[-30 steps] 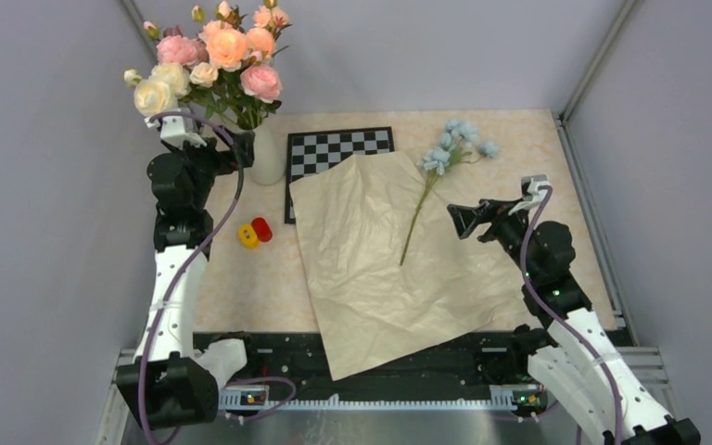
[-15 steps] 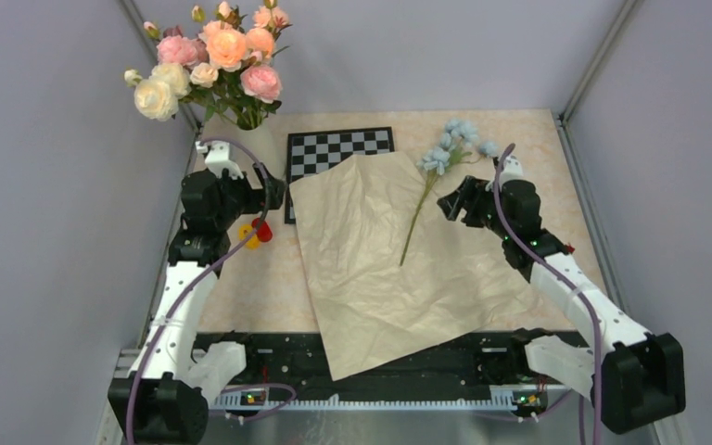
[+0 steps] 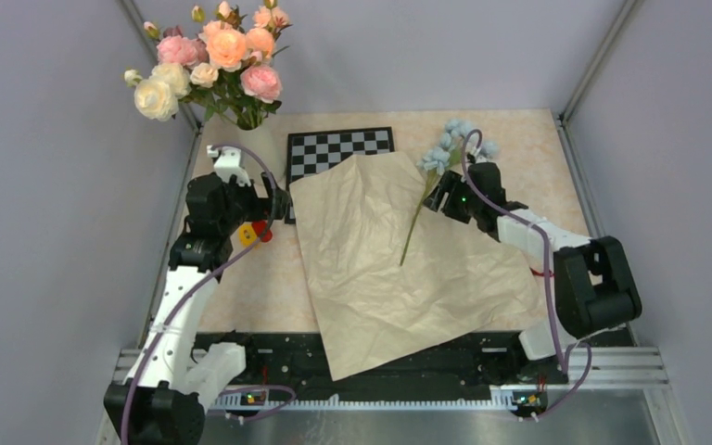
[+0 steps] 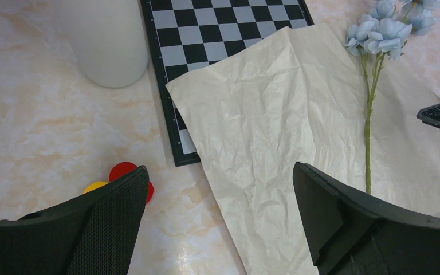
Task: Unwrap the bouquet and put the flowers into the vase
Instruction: Pick up the fake flower from the wrapping paper.
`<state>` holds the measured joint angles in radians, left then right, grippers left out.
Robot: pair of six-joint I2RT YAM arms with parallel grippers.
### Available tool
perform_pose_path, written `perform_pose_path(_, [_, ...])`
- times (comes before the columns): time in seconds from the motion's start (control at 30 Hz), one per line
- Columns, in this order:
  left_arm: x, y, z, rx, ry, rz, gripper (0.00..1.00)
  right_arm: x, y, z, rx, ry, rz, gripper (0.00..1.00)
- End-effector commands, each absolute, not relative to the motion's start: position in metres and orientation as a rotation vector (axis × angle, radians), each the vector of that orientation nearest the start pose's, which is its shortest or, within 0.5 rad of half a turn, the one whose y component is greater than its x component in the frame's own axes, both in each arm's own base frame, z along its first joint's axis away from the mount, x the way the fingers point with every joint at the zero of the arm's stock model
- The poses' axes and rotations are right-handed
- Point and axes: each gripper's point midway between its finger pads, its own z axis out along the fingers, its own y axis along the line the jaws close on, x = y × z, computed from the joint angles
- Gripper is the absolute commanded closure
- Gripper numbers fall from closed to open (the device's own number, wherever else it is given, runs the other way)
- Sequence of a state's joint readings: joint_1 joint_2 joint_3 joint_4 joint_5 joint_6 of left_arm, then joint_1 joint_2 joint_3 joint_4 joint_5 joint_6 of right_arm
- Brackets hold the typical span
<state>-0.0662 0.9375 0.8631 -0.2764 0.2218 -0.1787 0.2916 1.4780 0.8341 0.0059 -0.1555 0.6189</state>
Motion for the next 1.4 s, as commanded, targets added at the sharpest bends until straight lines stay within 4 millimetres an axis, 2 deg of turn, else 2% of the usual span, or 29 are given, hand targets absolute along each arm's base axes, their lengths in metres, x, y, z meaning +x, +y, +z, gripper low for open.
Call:
perform_pose_path(0.0, [0.322,-0.059,0.272,0.064,1.859,-0.298,0.01,0.412,0.180,0.126,0.271,2.163,0.731,0.36])
perform_pose_path(0.23, [0.319,-0.060,0.273,0.069,1.854,-0.298,0.01,0.445,0.185,0.102,0.263,2.204,0.684,0.40])
perform_pose_path(0.37, [0.318,-0.062,0.273,0.078,1.852,-0.300,0.01,0.457,0.186,0.086,0.270,2.224,0.662,0.43])
perform_pose_path(0.6, [0.318,-0.060,0.273,0.075,1.852,-0.285,0.01,0.463,0.190,0.068,0.292,2.252,0.674,0.49])
perform_pose_path(1.13, [0.318,-0.060,0.272,0.080,1.854,-0.277,0.01,0.469,0.198,0.055,0.343,2.250,0.724,0.61])
perform_pose_path(1.37, [0.317,-0.060,0.272,0.081,1.852,-0.277,0.01,0.473,0.193,0.049,0.427,2.252,0.703,0.74])
